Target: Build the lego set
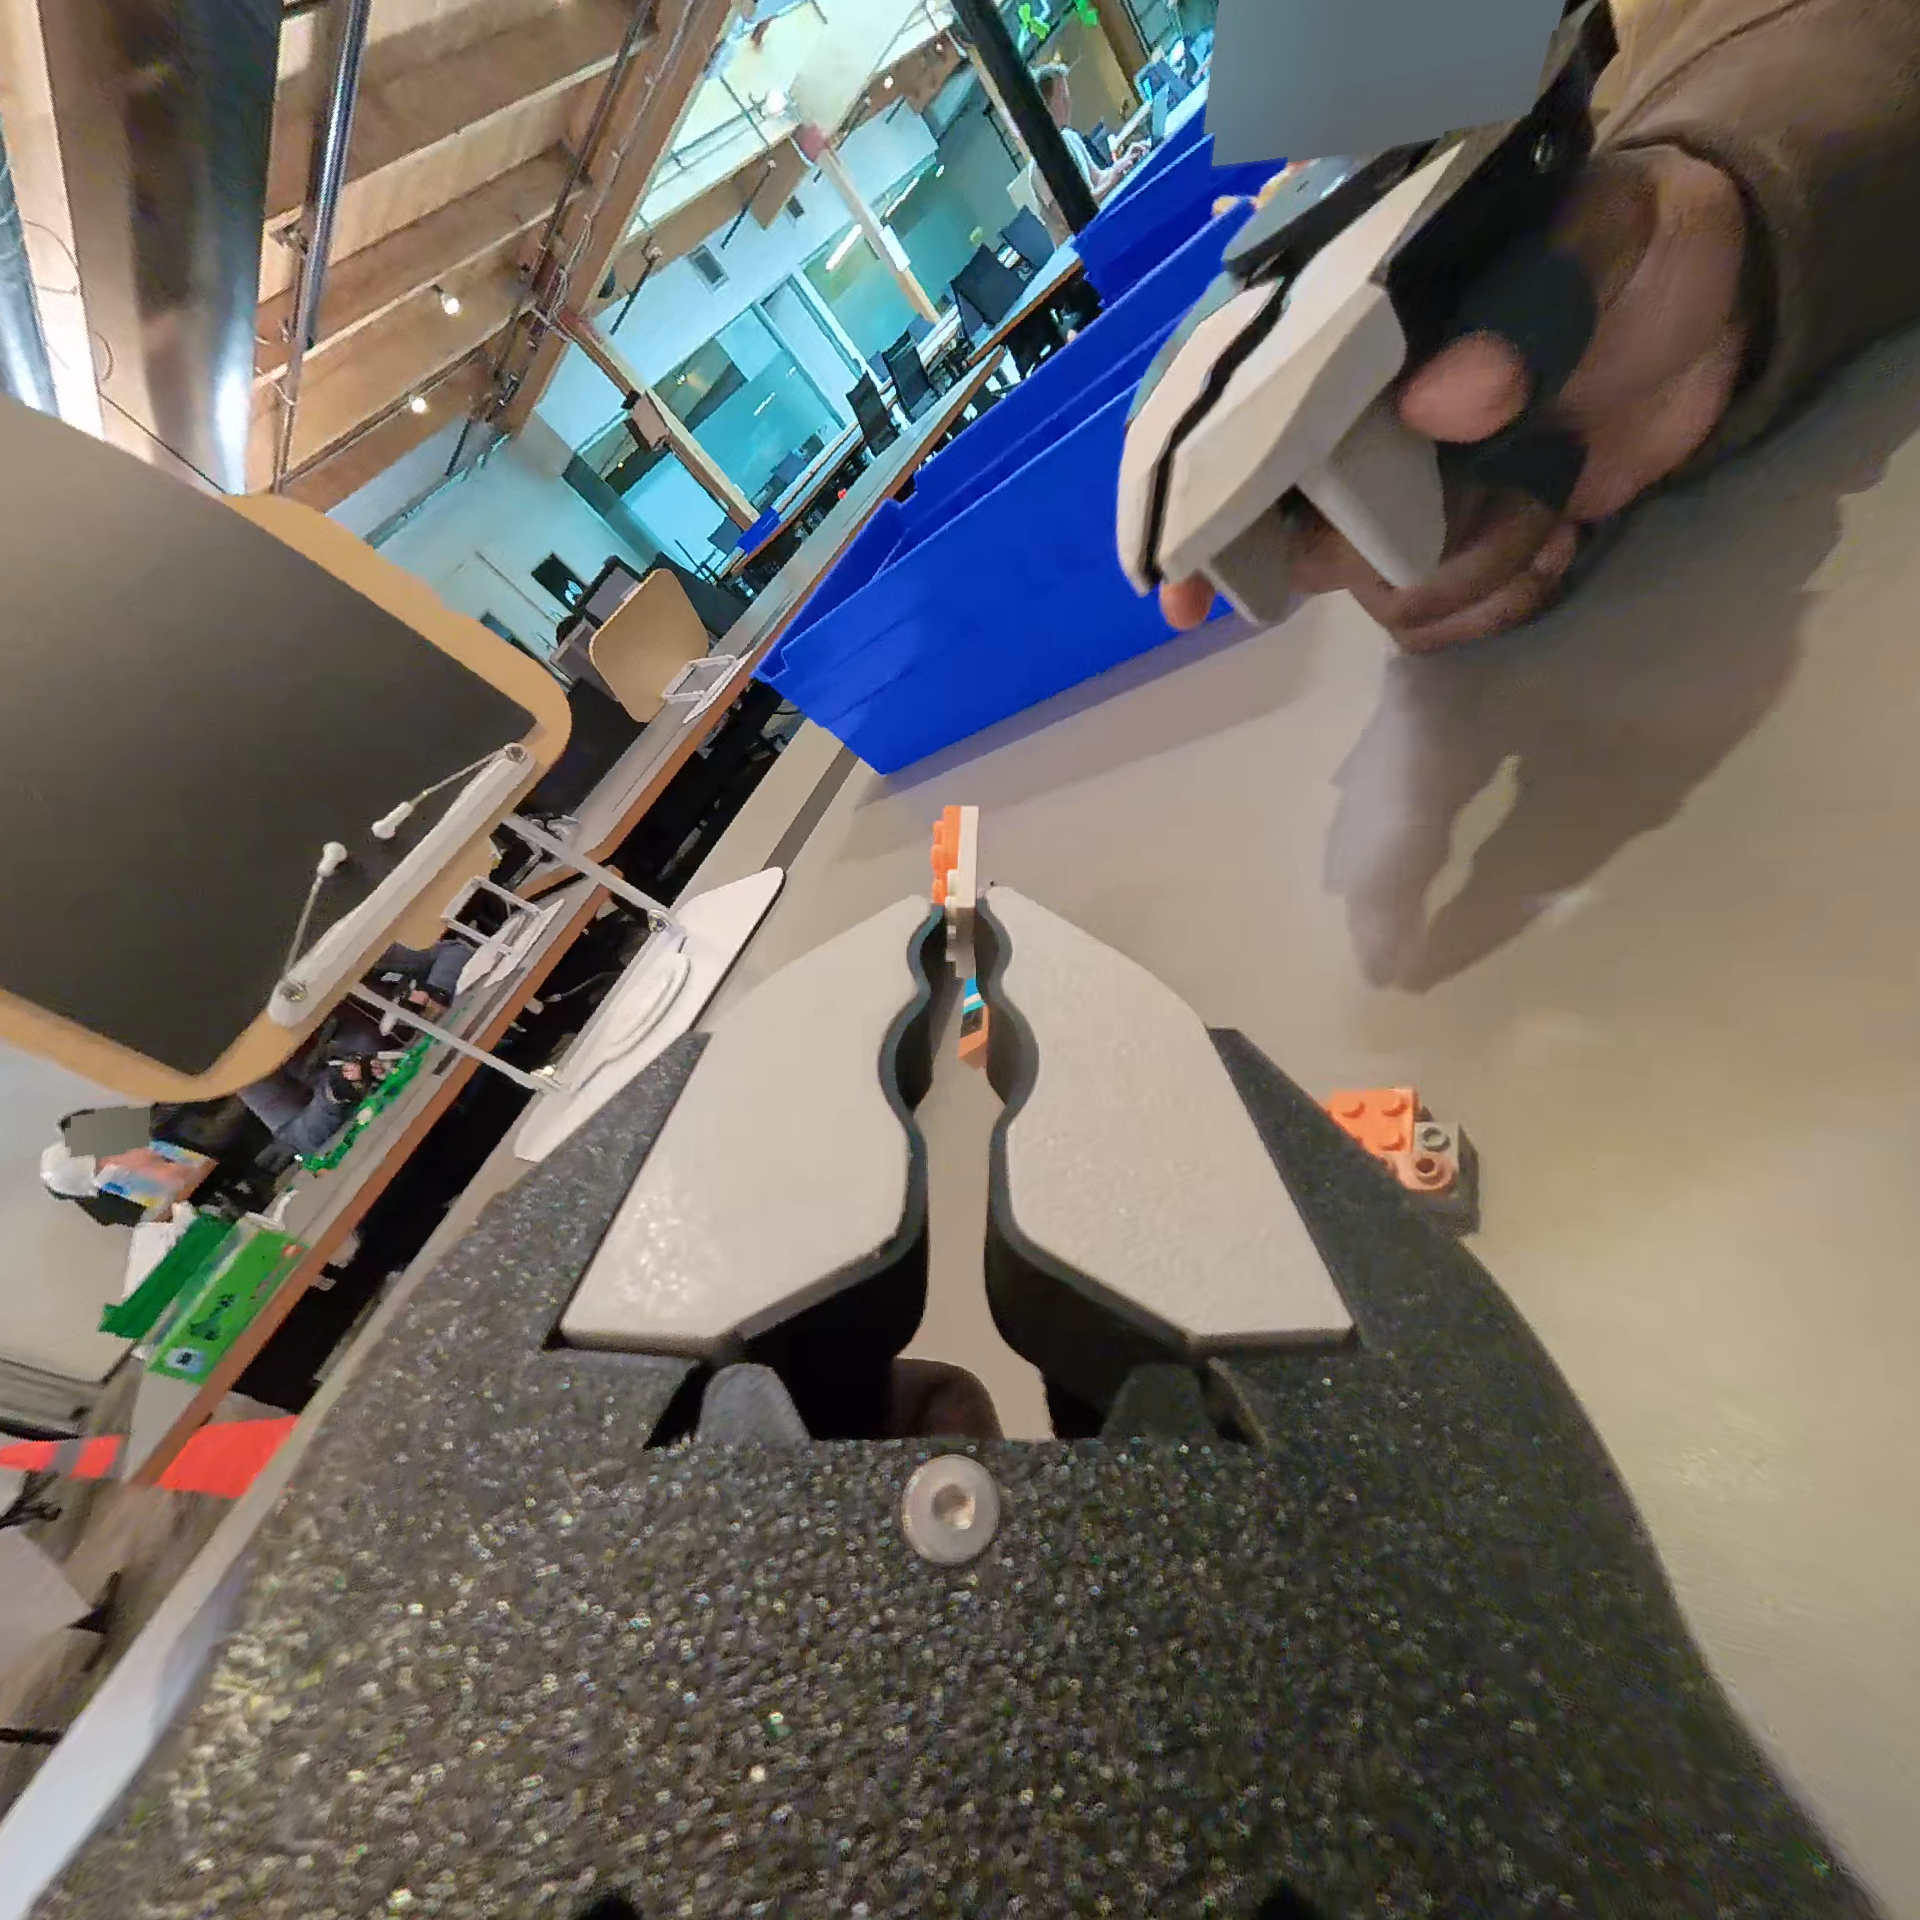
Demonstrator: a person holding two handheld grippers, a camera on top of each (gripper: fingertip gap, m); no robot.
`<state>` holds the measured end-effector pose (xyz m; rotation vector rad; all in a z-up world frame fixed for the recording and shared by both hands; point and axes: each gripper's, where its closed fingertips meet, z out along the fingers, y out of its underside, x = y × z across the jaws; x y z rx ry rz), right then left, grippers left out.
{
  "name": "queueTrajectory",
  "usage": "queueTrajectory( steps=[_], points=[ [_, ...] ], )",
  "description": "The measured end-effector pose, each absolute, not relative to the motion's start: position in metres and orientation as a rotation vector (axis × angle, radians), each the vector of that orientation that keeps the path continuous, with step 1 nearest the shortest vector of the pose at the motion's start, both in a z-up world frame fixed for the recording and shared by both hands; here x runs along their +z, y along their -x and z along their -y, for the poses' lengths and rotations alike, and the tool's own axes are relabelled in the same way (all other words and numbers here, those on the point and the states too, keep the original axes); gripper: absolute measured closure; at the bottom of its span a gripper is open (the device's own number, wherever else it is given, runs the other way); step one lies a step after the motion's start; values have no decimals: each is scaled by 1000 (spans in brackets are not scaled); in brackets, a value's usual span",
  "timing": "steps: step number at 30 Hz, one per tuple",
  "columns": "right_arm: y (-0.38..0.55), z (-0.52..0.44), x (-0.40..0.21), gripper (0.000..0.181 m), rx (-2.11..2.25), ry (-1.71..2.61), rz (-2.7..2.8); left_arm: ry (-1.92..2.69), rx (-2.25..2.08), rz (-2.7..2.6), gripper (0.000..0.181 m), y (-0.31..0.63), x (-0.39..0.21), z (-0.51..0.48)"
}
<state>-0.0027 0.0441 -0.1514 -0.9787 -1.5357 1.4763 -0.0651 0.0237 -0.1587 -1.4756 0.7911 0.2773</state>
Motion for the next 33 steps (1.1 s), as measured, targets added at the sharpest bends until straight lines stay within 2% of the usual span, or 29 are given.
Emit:
queueTrajectory(
  steps=[5, 9, 11, 14, 18, 21, 28, 33],
  points=[
    [-10, -56, -134, 181, 1598, 1015, 1457, 1499, 206, -726, 177, 74, -161, -29],
    [-34, -82, -111, 179, 1507, 1029, 1453, 1503, 165, -688, 177, 77, -160, -32],
    [-51, -114, -104, 176, 1340, 1067, 1527, 1507, 154, -673, 177, 79, -159, -32],
    [-75, -199, -102, 172, 840, 1167, 1630, 1511, 146, -673, 177, 78, -157, -32],
    [-87, -314, -142, 162, 258, 1329, 1936, 1530, 140, -708, 177, 71, -160, -31],
    [-83, -366, -192, 161, 66, 1490, 2219, 1547, 155, -745, 177, 68, -167, -30],
    [-89, -409, -245, 162, -202, 1682, 2515, 1557, 164, -748, 176, 74, -171, -24],
    [-89, -416, -258, 152, -288, 1698, 2508, 1571, 152, -758, 176, 74, -174, -24]
  ],
)
